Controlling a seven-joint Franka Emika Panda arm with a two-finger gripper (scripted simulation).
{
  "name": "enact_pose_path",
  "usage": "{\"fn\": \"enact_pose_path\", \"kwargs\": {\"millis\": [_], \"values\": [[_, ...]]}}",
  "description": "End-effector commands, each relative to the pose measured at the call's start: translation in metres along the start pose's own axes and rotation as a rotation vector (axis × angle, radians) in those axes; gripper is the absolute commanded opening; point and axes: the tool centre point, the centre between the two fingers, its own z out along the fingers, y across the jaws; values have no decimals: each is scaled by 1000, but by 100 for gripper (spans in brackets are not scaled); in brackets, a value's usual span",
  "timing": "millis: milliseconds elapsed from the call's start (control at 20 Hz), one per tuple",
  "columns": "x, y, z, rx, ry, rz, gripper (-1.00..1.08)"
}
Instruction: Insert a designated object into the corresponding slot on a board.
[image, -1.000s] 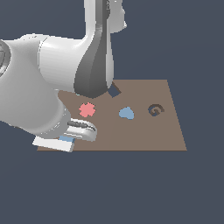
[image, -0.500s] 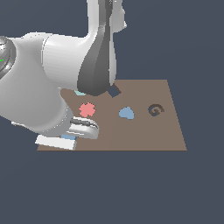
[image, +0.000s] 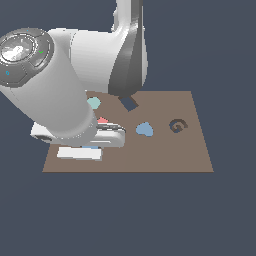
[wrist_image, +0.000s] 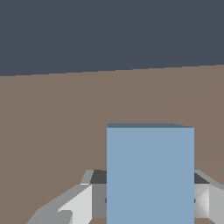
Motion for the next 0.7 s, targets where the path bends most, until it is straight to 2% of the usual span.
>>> {"fn": "enact_pose_path", "kwargs": {"millis": [0,250,650], "values": [[-10,-11,-1,0,1,-43,-100],[-37,-35,-2,0,1,-152,-100],[-95,-73,-4,0,1,-361,-100]]}}
